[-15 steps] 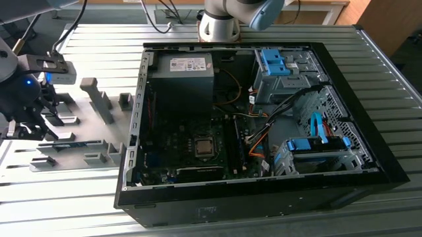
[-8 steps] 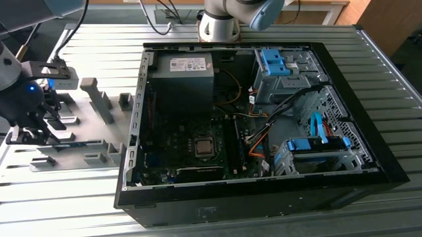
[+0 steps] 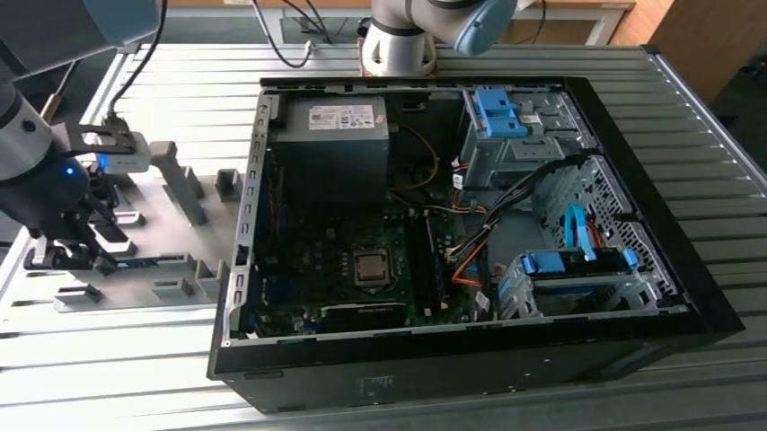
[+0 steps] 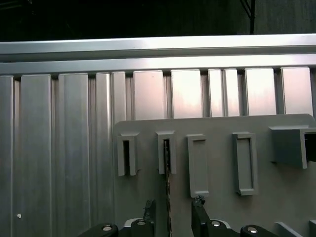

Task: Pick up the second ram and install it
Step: 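Pick up the second ram and move it above second insertion slot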

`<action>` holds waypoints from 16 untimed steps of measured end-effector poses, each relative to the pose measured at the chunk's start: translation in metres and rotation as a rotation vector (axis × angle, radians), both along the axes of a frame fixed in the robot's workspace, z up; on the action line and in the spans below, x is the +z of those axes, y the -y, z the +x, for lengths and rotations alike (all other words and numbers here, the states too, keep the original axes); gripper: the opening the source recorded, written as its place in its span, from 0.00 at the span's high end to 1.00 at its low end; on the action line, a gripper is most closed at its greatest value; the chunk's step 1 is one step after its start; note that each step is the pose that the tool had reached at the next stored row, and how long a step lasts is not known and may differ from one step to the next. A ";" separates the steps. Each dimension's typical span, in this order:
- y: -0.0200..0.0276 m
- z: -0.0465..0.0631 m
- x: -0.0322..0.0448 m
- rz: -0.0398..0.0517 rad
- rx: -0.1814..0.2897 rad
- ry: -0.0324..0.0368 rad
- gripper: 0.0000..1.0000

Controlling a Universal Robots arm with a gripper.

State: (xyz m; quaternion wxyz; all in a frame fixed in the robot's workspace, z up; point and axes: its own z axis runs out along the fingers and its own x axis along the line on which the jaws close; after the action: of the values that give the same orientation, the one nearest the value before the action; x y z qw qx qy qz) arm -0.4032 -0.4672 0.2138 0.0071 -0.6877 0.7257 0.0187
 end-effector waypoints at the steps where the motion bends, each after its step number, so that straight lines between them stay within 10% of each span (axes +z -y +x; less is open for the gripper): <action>1: 0.0000 0.000 -0.0015 -0.0001 0.000 0.0007 0.58; 16: 0.0002 0.000 -0.0149 -0.0002 0.001 0.0113 0.60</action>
State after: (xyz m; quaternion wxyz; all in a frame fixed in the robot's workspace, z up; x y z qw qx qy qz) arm -0.4032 -0.4674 0.1989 0.0111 -0.6882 0.7253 0.0147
